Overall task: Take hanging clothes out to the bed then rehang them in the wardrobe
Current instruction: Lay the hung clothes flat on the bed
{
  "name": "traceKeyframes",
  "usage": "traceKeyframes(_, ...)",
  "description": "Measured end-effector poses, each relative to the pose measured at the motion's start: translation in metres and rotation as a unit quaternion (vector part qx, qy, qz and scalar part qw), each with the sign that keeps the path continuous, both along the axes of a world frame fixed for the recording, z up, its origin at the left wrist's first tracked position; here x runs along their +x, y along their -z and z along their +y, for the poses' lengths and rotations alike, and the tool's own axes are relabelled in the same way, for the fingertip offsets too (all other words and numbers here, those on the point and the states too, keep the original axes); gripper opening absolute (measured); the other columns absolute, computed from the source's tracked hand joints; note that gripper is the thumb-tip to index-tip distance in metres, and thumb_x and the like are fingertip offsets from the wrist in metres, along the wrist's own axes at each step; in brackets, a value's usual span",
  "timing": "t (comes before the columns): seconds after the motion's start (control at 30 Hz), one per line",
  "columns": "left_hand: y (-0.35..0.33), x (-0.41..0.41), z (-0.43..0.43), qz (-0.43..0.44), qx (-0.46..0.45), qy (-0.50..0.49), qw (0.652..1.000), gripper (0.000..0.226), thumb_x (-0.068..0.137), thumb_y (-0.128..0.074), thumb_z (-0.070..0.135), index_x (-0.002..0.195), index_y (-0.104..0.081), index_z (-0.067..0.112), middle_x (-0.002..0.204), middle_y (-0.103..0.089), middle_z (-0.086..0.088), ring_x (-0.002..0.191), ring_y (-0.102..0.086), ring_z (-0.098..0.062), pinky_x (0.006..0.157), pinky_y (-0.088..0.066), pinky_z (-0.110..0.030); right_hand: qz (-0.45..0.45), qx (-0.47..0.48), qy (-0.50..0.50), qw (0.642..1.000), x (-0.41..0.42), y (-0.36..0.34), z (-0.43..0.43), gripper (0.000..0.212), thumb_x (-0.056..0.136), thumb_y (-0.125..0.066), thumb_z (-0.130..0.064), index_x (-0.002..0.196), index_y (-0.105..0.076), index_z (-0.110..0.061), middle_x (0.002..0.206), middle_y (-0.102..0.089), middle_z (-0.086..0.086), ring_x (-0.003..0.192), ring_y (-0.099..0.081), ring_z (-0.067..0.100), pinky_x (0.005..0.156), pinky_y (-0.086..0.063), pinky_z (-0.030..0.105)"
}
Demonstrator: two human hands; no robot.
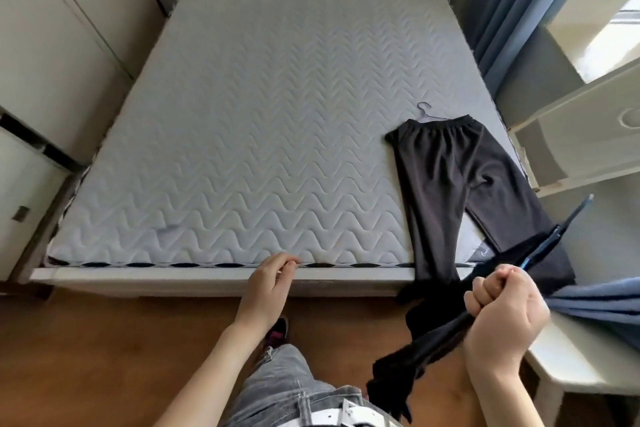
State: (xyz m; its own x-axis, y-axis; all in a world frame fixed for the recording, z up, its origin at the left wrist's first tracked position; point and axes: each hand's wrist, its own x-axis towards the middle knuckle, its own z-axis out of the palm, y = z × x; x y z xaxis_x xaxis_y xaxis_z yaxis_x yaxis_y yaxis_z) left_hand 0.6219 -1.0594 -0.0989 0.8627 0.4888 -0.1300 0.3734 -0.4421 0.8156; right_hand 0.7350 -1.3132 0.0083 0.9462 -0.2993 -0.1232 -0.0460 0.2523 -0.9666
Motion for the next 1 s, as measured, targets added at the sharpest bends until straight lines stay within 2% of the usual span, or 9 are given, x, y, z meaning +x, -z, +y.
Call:
traceKeyframes(0.13,0.012,0.013,0.076,0.012,0.014,0.016,1.0,0.03,0.094,-0.041,0.034,0.101,-0.068,0.022,0.097,-0.067,0.009,0.093,-0.061,-0.002,0.076,-0.043,-0.01,0.018,-0.007,0.019,1.0,0.011,0.022,0.071,0.033,0.093,-0.032,-0.003,0.065,-0.037,-0.018,0.05,-0.027,-0.009,0.044,-0.021,0.007,0.042,-0.014,0.023)
traceKeyframes(0.23,0.027,0.03,0.131,0.033,0.025,0.024,0.999,0.028,0.096,-0.044,0.03,0.105,-0.068,0.019,0.1,-0.067,0.009,0.096,-0.061,-0.007,0.077,-0.04,-0.005,0.038,0.002,0.042,0.998,0.03,0.037,0.127,0.033,0.094,-0.032,-0.003,0.065,-0.039,-0.018,0.049,-0.028,-0.01,0.042,-0.022,0.005,0.041,-0.017,0.017)
traceKeyframes(0.4,0.063,0.083,0.214,0.045,0.037,0.056,0.997,0.044,0.091,-0.038,0.041,0.106,-0.069,0.014,0.1,-0.066,0.004,0.096,-0.062,-0.017,0.084,-0.049,-0.032,0.068,0.013,0.07,0.995,0.085,0.073,0.224,0.03,0.092,-0.033,-0.004,0.066,-0.04,-0.016,0.048,-0.028,-0.011,0.041,-0.022,0.006,0.041,-0.018,0.016)
traceKeyframes(0.5,0.099,0.13,0.255,0.051,0.074,0.074,0.993,0.051,0.088,-0.034,0.044,0.106,-0.068,0.011,0.102,-0.068,-0.003,0.097,-0.061,-0.022,0.084,-0.048,-0.034,0.079,0.02,0.073,0.994,0.129,0.106,0.281,0.029,0.092,-0.034,-0.003,0.066,-0.039,-0.016,0.045,-0.028,-0.012,0.04,-0.022,0.006,0.042,-0.018,0.017)
traceKeyframes(0.67,0.201,0.224,0.321,0.053,0.136,0.06,0.987,0.042,0.092,-0.041,0.032,0.111,-0.068,0.005,0.109,-0.068,-0.012,0.104,-0.061,-0.031,0.089,-0.043,-0.033,0.098,0.022,0.041,0.994,0.217,0.206,0.369,0.031,0.094,-0.034,-0.003,0.066,-0.04,-0.014,0.043,-0.03,-0.014,0.039,-0.024,0.006,0.041,-0.022,0.017)
traceKeyframes(0.77,0.284,0.275,0.357,0.048,0.18,0.05,0.981,0.051,0.089,-0.039,0.031,0.118,-0.066,-0.001,0.119,-0.067,-0.02,0.109,-0.06,-0.037,0.097,-0.045,-0.041,0.118,0.019,0.039,0.992,0.264,0.28,0.414,0.032,0.097,-0.034,-0.004,0.068,-0.044,-0.013,0.04,-0.034,-0.013,0.037,-0.029,0.006,0.041,-0.025,0.017)
traceKeyframes(0.87,0.363,0.321,0.388,0.061,0.252,0.064,0.964,0.053,0.088,-0.039,0.029,0.123,-0.063,-0.002,0.127,-0.062,-0.023,0.114,-0.059,-0.041,0.099,-0.043,-0.048,0.12,-0.037,0.03,0.992,0.302,0.352,0.452,0.029,0.095,-0.035,-0.016,0.071,-0.051,-0.015,0.051,-0.044,-0.005,0.046,-0.042,0.014,0.05,-0.038,0.029)
traceKeyframes(0.93,0.406,0.339,0.402,0.097,0.297,0.073,0.947,0.053,0.088,-0.038,0.031,0.129,-0.06,0.005,0.136,-0.056,-0.021,0.122,-0.053,-0.04,0.103,-0.037,-0.05,0.134,-0.075,0.013,0.988,0.322,0.392,0.468,0.027,0.092,-0.034,-0.025,0.073,-0.052,-0.02,0.063,-0.048,0.002,0.062,-0.047,0.022,0.062,-0.042,0.038)
traceKeyframes(1.0,0.437,0.347,0.408,0.112,0.327,0.069,0.936,0.054,0.09,-0.035,0.035,0.135,-0.056,0.014,0.143,-0.051,-0.015,0.128,-0.046,-0.037,0.108,-0.032,-0.051,0.157,-0.093,-0.009,0.983,0.341,0.424,0.479,0.028,0.095,-0.033,-0.025,0.075,-0.052,-0.02,0.066,-0.048,0.003,0.067,-0.047,0.023,0.067,-0.043,0.042)
